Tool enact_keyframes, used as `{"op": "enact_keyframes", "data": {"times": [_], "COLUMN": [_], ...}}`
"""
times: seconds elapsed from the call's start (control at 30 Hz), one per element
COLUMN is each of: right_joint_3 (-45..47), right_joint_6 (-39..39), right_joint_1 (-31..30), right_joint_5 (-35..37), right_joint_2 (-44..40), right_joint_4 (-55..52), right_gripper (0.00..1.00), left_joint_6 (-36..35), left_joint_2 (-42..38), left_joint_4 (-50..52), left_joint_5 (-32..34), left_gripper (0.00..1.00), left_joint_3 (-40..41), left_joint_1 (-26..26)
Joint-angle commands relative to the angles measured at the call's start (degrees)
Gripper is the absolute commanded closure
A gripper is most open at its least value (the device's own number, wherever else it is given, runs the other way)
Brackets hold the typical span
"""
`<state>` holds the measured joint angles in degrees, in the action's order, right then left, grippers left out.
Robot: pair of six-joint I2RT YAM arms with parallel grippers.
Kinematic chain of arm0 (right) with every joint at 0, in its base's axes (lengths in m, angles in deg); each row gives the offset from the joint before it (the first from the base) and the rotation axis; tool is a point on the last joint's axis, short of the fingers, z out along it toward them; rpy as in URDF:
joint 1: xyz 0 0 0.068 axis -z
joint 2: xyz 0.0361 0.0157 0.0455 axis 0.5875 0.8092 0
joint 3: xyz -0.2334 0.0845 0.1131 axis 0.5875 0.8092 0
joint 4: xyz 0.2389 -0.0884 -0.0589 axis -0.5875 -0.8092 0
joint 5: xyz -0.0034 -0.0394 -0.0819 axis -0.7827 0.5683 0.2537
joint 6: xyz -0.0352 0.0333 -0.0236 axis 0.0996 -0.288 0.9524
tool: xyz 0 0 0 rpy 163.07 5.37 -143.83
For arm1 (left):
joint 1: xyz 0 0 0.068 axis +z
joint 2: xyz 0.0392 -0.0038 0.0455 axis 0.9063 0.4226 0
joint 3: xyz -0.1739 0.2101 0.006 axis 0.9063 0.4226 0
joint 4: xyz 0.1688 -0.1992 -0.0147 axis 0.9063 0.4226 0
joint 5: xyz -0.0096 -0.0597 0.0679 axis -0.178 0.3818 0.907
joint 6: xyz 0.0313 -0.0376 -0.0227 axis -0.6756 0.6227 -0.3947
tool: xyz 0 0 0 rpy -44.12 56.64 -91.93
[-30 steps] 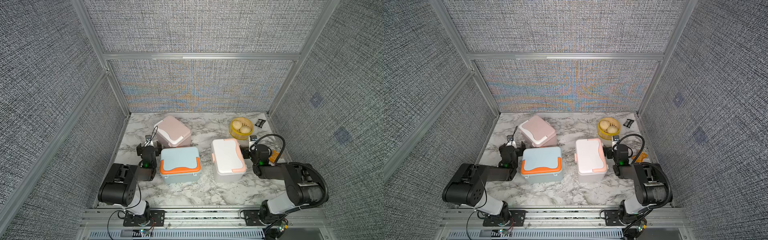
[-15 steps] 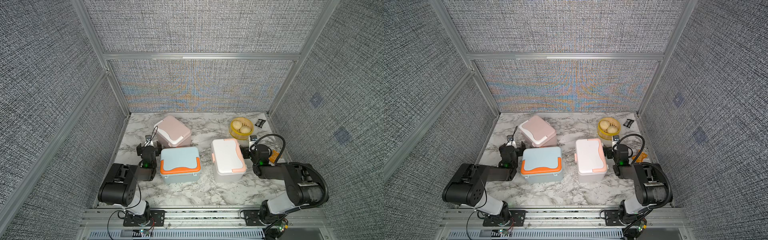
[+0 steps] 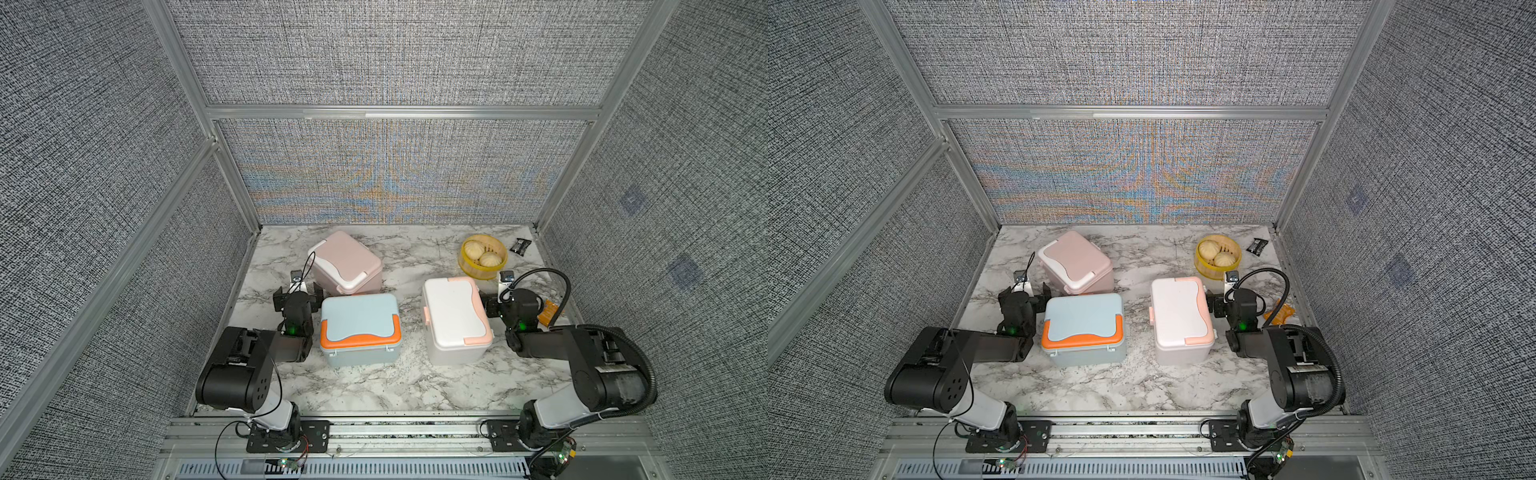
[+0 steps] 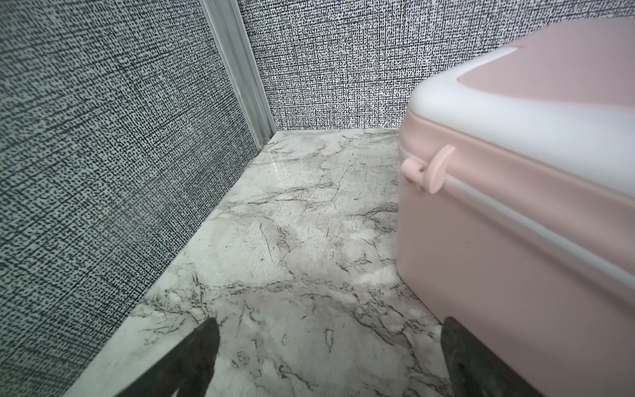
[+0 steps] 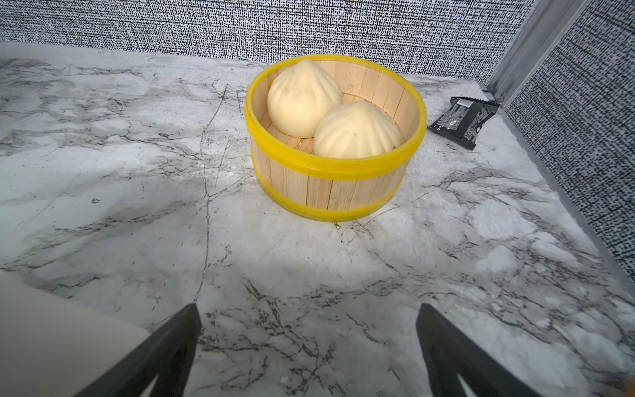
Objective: Open first aid kits and take out gauze
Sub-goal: Move the first aid kit to the center of the board.
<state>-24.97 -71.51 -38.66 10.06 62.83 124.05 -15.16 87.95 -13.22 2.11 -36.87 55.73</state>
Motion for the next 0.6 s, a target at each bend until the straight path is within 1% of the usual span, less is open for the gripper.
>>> {"op": "enact_keyframes", "data": {"times": [0.0, 0.13, 0.23, 0.27, 0.33, 0.37, 0.4, 0.5, 0.57], "right_joint_3": [0.0, 0.2, -0.7, -0.8, 0.7, 1.8, 2.4, 2.2, 0.5], "right_joint_6": [-0.2, -0.2, -0.1, -0.1, -0.1, -0.5, -1.4, -4.6, -7.2], "right_joint_1": [0.0, -0.1, -0.4, -0.5, -1.0, -1.6, -1.9, -2.2, -2.3], "right_joint_5": [0.2, 0.9, 2.2, 2.5, 4.3, 5.5, 6.5, 7.4, 7.4], "right_joint_2": [-0.1, -0.6, -5.7, -8.3, -13.8, -17.3, -20.7, -32.0, -39.4], "right_joint_4": [1.2, 1.7, -4.4, -6.8, -8.5, -9.3, -10.5, -19.1, -28.0], "right_gripper": [0.01, 0.01, 0.01, 0.01, 0.01, 0.01, 0.01, 0.01, 0.01], "left_joint_6": [-0.1, -0.1, -0.4, -0.6, -0.9, -2.4, -2.6, -2.5, -2.8], "left_joint_2": [0.0, 0.0, -0.3, -1.5, -3.5, -4.1, -5.4, -12.1, -19.0], "left_joint_4": [-0.3, -0.3, -2.8, -3.4, -4.2, -7.0, -7.1, -3.1, 2.4], "left_joint_5": [0.1, 0.1, 1.2, 2.1, 0.2, -0.5, 0.8, 2.1, 0.5], "left_gripper": [0.0, 0.01, 0.0, 0.0, 0.0, 0.0, 0.0, 0.0, 0.0], "left_joint_3": [0.0, 0.1, 1.2, 1.8, 3.8, 4.8, 5.4, 6.4, 5.9], "left_joint_1": [0.0, 0.0, -0.4, -0.6, -0.7, -0.7, -1.2, -1.4, -1.4]}}
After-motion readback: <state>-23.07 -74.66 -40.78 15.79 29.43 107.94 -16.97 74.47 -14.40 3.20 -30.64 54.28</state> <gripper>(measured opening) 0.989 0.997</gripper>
